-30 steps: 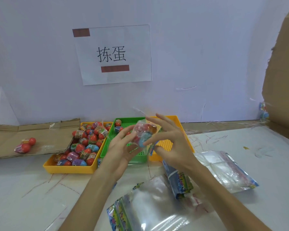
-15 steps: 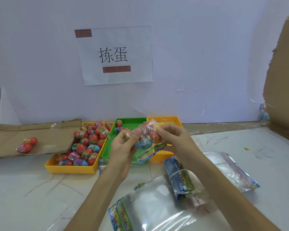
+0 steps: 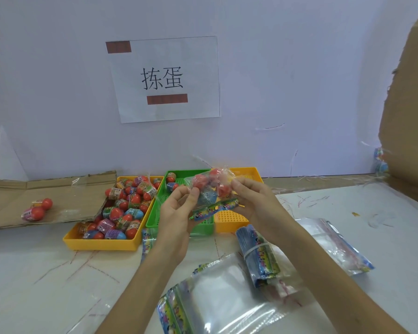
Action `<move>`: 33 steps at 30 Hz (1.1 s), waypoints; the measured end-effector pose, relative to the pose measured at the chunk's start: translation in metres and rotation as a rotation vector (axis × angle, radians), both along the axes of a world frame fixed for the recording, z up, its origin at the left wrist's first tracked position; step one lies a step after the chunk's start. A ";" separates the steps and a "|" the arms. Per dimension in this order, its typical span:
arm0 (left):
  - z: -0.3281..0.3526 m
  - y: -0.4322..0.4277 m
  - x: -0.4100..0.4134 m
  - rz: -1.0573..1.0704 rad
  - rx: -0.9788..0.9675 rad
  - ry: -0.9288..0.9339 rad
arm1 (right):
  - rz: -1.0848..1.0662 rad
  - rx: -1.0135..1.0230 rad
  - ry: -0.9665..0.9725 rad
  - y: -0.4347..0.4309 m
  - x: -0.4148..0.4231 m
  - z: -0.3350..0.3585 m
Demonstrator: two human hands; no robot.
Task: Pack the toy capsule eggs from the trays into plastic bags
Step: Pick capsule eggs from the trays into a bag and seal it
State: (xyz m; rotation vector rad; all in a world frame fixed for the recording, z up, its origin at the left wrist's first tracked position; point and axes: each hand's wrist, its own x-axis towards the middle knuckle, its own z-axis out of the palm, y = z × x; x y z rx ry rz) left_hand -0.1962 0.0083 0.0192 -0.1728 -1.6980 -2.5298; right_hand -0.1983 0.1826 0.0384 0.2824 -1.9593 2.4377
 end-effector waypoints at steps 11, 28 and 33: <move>0.005 -0.005 -0.002 -0.183 0.151 -0.073 | 0.159 -0.101 -0.074 0.005 -0.001 0.003; 0.006 -0.003 0.003 -0.272 0.338 -0.124 | 0.101 -0.123 0.008 0.001 0.000 0.002; 0.004 0.000 0.003 -0.256 0.323 -0.119 | 0.059 -0.187 0.026 -0.002 0.002 0.002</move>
